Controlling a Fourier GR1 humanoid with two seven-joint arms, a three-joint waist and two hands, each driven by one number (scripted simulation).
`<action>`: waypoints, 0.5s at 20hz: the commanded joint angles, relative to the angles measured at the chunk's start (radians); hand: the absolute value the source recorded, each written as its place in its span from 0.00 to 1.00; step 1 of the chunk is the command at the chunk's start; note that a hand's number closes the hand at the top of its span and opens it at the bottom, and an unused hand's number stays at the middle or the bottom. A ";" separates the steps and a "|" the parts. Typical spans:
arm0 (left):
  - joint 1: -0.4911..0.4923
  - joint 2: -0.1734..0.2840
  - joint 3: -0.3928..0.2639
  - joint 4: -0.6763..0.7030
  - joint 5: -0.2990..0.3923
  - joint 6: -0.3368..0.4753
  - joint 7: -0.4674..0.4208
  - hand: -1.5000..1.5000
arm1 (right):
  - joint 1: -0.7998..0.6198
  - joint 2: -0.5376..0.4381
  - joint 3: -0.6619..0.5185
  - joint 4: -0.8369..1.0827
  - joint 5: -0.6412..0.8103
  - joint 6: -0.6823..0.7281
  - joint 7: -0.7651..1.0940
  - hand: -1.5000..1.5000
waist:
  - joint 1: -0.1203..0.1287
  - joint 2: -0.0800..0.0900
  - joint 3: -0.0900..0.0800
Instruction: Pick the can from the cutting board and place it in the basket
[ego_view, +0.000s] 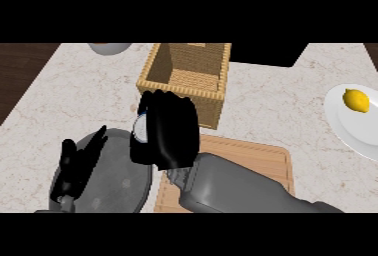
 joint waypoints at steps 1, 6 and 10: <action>0.015 0.002 -0.007 0.038 0.007 -0.015 0.037 0.50 | -0.110 0.011 -0.061 -0.014 0.072 -0.199 0.178 1.00 | -0.007 -0.004 -0.009; 0.032 -0.015 -0.018 0.045 0.000 -0.005 0.039 0.50 | -0.255 0.011 -0.148 0.056 0.117 -0.172 0.268 1.00 | -0.007 -0.007 -0.014; 0.026 -0.017 -0.013 0.052 0.001 -0.007 0.032 0.50 | -0.343 0.011 -0.201 0.102 0.142 -0.185 0.333 1.00 | -0.019 -0.004 -0.015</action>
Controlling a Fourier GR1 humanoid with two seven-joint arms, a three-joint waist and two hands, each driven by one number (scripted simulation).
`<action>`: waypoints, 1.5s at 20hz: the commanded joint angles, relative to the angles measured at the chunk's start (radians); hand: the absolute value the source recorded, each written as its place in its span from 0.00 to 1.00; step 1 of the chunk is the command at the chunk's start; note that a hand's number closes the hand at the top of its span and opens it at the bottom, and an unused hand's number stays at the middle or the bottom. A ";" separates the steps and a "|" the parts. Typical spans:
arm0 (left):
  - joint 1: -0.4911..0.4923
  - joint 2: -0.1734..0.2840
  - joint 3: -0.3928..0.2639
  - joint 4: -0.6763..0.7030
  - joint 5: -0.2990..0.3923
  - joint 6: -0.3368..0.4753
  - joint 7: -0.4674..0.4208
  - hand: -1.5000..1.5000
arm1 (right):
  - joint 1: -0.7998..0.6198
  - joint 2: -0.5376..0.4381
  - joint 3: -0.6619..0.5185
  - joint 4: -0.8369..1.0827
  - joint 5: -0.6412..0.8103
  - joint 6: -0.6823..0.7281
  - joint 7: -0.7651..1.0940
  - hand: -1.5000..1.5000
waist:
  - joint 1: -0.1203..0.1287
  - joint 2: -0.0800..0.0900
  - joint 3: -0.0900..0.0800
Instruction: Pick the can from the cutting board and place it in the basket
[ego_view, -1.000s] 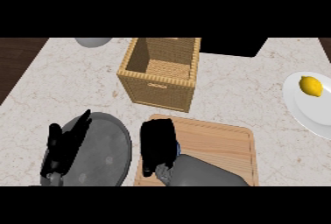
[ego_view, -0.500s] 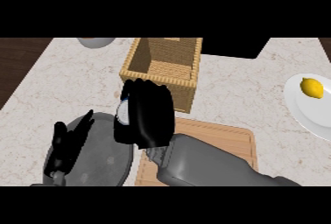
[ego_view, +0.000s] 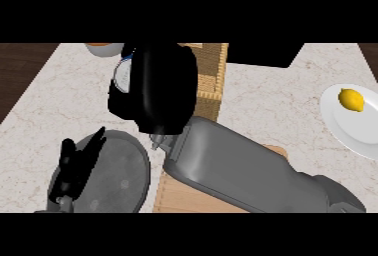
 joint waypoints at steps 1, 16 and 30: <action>0.020 -0.010 -0.005 0.051 0.008 -0.008 0.022 0.50 | -0.144 0.013 -0.082 0.060 0.036 -0.062 0.263 1.00 | -0.015 0.007 -0.009; 0.002 -0.010 0.015 0.044 0.013 -0.008 0.038 0.50 | -0.395 0.013 -0.174 0.406 -0.032 -0.087 0.304 1.00 | -0.026 0.025 -0.007; 0.066 -0.015 0.005 0.001 -0.007 -0.008 0.011 0.50 | -0.246 0.013 -0.216 0.542 -0.178 -0.440 0.096 1.00 | -0.035 0.027 -0.003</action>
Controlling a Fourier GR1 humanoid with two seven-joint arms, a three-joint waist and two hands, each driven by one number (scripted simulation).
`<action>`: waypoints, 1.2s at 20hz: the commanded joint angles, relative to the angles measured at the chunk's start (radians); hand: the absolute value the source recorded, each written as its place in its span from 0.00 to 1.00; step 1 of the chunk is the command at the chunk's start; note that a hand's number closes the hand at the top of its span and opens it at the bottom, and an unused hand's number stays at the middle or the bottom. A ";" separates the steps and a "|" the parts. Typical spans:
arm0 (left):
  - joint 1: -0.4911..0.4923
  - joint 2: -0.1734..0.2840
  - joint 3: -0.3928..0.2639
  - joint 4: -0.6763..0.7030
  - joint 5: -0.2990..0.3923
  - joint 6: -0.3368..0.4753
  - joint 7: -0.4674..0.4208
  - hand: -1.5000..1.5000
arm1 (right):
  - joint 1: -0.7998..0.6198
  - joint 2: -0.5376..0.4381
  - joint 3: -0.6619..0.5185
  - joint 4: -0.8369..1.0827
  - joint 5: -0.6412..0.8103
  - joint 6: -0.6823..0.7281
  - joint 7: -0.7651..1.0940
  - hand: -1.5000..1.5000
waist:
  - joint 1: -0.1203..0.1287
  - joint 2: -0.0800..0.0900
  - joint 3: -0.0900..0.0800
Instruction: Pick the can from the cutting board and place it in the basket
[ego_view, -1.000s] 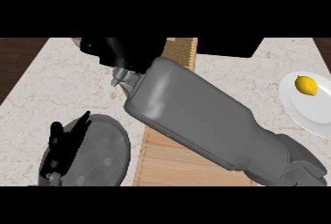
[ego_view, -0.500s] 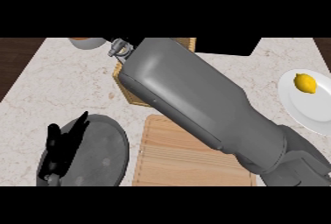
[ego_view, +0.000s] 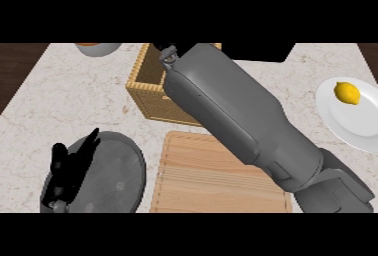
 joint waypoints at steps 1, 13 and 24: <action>0.035 -0.005 -0.005 0.028 0.011 -0.012 0.034 0.50 | 0.037 0.009 -0.005 0.023 -0.053 -0.183 0.133 1.00 | -0.005 0.002 -0.008; 0.071 -0.025 0.006 0.119 0.001 -0.025 -0.046 0.50 | 0.021 0.009 0.117 0.219 -0.064 -0.111 0.181 1.00 | -0.035 -0.007 -0.010; 0.068 -0.048 0.021 0.074 -0.014 0.011 -0.012 0.50 | 0.081 0.009 0.182 0.153 -0.010 -0.196 0.175 0.00 | -0.078 -0.015 -0.006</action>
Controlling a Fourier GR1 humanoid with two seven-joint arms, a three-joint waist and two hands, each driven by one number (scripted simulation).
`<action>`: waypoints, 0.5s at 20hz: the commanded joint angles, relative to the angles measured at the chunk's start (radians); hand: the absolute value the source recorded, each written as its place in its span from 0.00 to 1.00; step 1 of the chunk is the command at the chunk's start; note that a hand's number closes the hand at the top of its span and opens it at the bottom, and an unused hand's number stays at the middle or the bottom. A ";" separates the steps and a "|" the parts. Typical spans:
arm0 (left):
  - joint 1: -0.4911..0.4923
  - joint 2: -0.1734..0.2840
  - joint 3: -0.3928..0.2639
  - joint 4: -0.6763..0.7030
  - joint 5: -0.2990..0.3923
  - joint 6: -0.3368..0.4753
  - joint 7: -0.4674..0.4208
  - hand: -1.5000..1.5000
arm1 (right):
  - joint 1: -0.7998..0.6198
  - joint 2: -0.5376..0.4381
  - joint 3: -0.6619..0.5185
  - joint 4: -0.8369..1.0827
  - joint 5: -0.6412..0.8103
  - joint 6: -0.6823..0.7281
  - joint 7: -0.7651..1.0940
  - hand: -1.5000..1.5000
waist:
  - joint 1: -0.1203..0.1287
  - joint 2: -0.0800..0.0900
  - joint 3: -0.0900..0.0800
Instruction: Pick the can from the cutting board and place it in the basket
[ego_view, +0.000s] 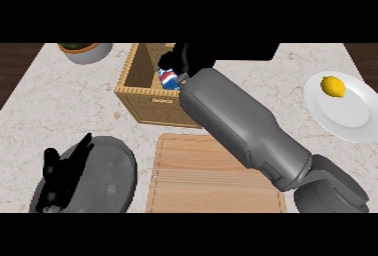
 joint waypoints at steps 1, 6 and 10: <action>0.074 0.022 0.023 0.040 0.035 -0.047 0.007 0.50 | 0.024 0.004 0.028 -0.063 0.050 -0.100 0.173 0.00 | -0.013 -0.002 -0.013; 0.080 -0.040 -0.009 0.020 -0.003 0.022 0.019 0.50 | 0.031 0.004 -0.088 -0.089 0.094 -0.149 0.173 0.00 | -0.048 -0.008 -0.012; 0.100 -0.022 0.021 0.018 0.027 -0.004 0.017 0.50 | 0.081 -0.039 -0.127 -0.169 0.154 -0.134 0.201 0.00 | -0.080 -0.019 -0.012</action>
